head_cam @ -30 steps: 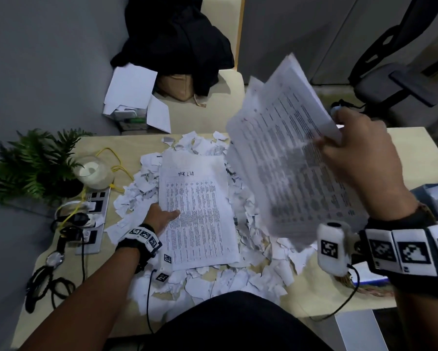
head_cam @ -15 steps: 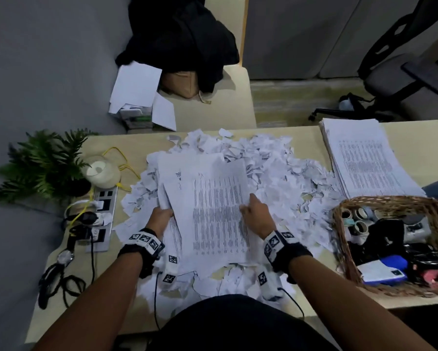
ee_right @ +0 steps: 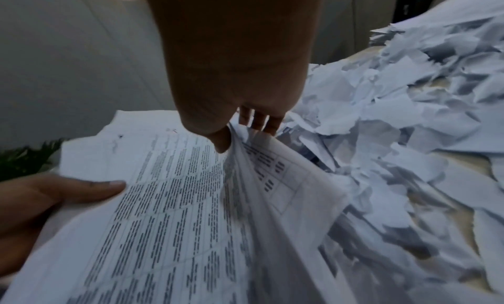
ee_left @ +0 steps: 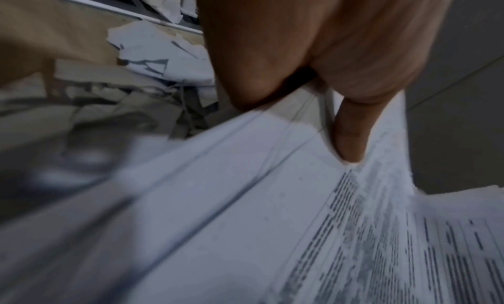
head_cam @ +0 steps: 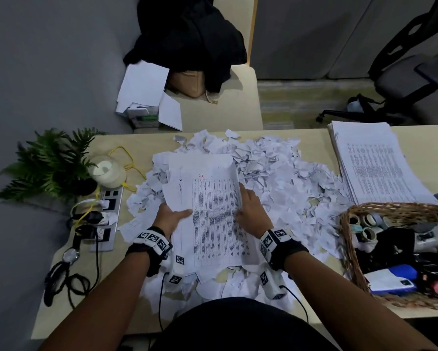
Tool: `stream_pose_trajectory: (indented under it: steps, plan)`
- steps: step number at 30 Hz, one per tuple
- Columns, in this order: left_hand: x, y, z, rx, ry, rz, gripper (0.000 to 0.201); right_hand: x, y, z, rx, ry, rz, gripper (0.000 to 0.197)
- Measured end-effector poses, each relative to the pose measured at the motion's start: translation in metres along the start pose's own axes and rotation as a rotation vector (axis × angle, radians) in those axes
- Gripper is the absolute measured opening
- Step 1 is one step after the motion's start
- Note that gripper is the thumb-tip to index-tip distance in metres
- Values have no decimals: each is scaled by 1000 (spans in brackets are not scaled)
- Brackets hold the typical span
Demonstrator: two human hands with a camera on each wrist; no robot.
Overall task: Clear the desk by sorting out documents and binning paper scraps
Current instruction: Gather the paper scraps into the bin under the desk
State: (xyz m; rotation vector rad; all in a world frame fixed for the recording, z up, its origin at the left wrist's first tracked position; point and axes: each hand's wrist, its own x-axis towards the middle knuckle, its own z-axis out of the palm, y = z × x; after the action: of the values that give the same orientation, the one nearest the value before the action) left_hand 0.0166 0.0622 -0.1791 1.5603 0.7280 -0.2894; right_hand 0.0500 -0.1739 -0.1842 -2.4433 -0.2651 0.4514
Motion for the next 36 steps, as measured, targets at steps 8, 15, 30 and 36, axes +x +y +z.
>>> stream_pose_trajectory:
  steps: [8, 15, 30, 36]
  plan:
    - [-19, 50, -25, -112, -175, 191, 65, 8, -23, -70, 646, 209, 39, 82]
    - [-51, 118, -18, -209, -212, 424, 50, -1, -81, -132, 841, 174, -115, 49]
    - [-45, 82, -9, -55, -23, 260, 26, 0, -52, -78, 841, 28, 27, 50]
    - [-41, 107, -9, -141, 56, 378, 41, 4, -77, -94, 989, 222, 30, 33]
